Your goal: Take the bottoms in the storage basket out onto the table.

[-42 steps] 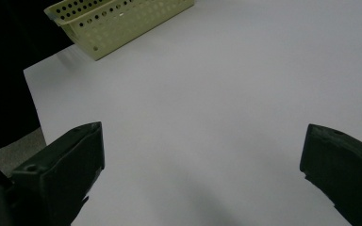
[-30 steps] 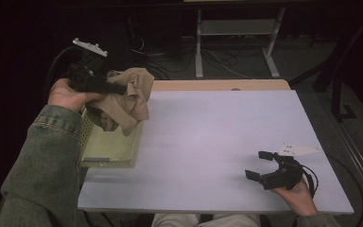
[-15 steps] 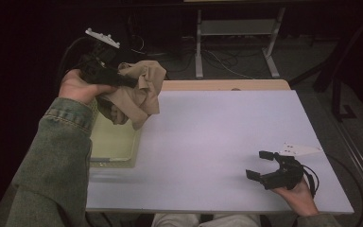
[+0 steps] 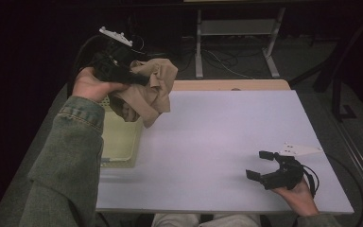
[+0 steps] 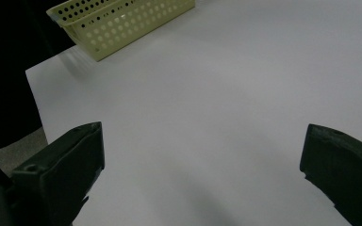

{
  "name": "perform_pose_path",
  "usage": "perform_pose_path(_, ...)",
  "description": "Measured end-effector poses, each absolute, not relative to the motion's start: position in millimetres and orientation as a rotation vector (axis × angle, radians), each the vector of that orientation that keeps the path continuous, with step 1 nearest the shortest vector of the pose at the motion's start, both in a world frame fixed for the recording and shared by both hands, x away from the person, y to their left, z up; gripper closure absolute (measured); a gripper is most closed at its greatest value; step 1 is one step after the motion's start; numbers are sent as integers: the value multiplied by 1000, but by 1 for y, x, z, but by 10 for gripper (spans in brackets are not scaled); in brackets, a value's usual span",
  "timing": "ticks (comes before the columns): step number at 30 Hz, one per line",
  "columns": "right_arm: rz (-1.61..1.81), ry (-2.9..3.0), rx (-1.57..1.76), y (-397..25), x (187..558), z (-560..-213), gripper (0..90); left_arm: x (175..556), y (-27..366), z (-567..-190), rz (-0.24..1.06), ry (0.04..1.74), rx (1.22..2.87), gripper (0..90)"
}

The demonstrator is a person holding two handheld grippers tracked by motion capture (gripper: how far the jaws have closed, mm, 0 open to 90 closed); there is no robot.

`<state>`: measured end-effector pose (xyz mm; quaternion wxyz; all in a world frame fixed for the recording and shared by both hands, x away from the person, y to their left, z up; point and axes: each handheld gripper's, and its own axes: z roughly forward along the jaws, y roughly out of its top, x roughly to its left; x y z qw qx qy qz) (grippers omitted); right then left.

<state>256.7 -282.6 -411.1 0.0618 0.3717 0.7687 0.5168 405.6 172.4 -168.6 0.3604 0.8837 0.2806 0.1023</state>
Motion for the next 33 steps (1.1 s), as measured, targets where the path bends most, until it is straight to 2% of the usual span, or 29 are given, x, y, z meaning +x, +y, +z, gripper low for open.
perform_pose_path(33, 1556, 2332, 1103, -283, 257, -410, 2, 427, 122, -204, 155, 638, 2201, 747)
